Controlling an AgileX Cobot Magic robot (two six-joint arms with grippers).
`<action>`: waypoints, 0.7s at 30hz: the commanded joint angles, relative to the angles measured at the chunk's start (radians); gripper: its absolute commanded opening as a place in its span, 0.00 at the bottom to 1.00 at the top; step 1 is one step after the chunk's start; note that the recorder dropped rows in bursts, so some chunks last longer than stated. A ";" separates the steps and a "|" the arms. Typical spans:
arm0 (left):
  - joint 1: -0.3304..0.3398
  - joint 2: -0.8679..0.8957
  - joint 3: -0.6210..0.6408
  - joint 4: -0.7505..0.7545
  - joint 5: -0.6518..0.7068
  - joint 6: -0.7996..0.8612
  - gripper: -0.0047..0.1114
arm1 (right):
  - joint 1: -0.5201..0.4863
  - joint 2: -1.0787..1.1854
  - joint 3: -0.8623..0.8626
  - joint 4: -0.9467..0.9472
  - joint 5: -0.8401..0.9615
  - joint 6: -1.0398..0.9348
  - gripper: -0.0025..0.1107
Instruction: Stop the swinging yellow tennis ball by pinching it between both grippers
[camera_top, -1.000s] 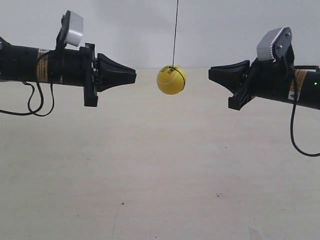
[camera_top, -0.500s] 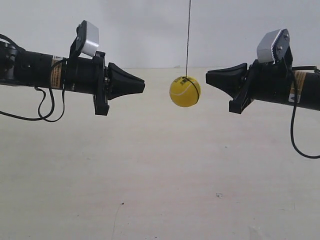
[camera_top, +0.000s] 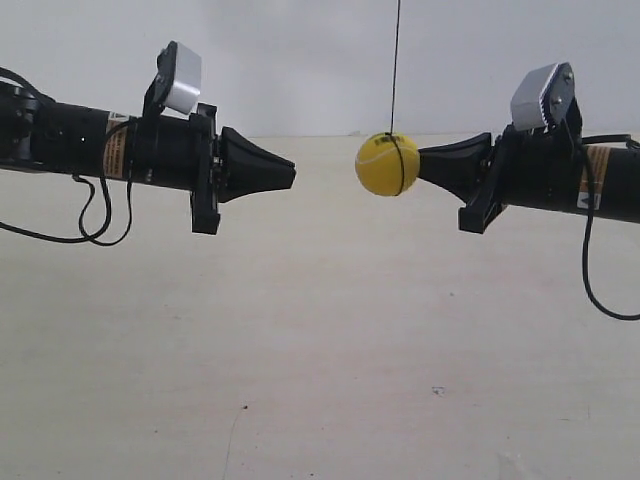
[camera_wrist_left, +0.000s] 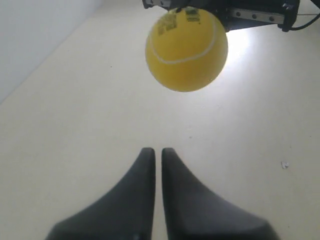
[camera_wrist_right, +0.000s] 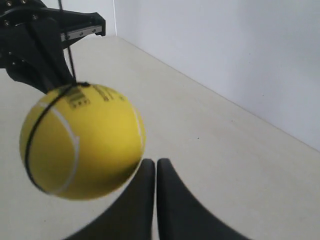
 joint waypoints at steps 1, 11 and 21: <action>-0.032 0.001 -0.005 -0.006 -0.004 0.021 0.08 | -0.004 -0.010 0.000 -0.016 -0.012 0.009 0.02; -0.050 0.023 -0.068 0.000 -0.001 -0.016 0.08 | -0.004 -0.010 0.000 -0.037 -0.045 0.027 0.02; -0.050 0.023 -0.072 0.003 -0.015 -0.016 0.08 | -0.004 -0.010 0.000 -0.039 -0.059 0.029 0.02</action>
